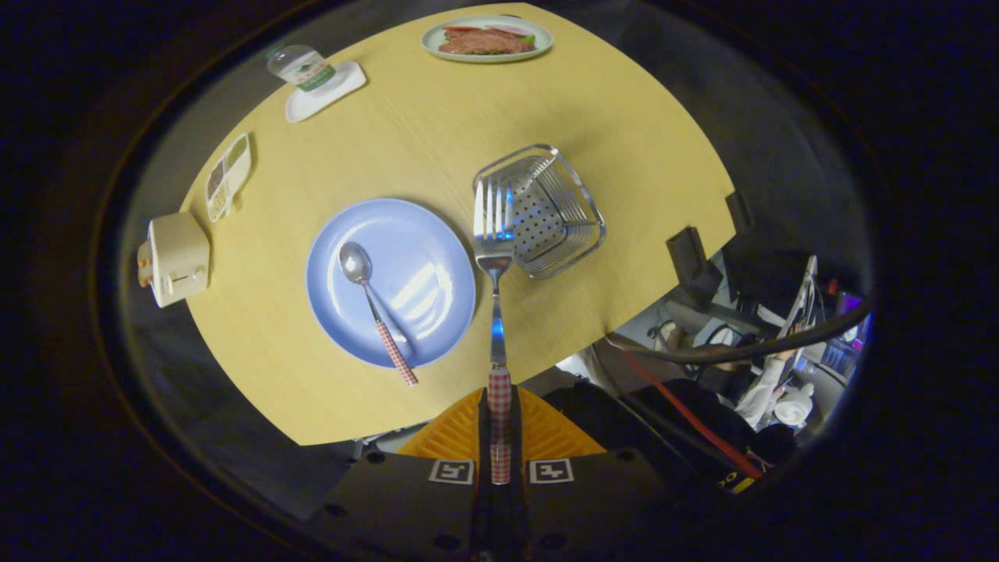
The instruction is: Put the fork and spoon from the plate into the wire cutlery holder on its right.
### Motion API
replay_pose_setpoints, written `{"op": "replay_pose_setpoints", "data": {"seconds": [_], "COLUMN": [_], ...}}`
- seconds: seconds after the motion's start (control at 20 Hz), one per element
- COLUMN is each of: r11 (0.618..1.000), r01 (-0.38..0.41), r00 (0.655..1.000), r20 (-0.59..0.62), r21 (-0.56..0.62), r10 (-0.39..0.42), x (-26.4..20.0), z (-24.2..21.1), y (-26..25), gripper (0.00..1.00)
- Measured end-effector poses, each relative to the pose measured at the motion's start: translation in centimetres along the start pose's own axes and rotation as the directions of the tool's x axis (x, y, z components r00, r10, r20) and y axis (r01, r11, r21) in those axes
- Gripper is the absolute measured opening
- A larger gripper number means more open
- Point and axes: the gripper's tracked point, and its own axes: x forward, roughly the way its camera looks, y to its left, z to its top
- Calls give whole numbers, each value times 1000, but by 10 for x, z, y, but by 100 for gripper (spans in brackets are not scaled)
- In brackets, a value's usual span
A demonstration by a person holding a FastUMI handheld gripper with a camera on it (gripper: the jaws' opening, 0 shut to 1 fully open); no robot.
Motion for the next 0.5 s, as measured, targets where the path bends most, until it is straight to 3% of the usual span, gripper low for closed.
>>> {"op": "replay_pose_setpoints", "data": {"seconds": [0.15,0.5], "r11": [993,981], "r01": [-67,-107], "r00": [992,947], "r20": [-97,-284], "r21": [95,162], "r10": [77,151], "x": [3,9], "z": [7,29], "y": [1,-2], "gripper": [12,12]}}
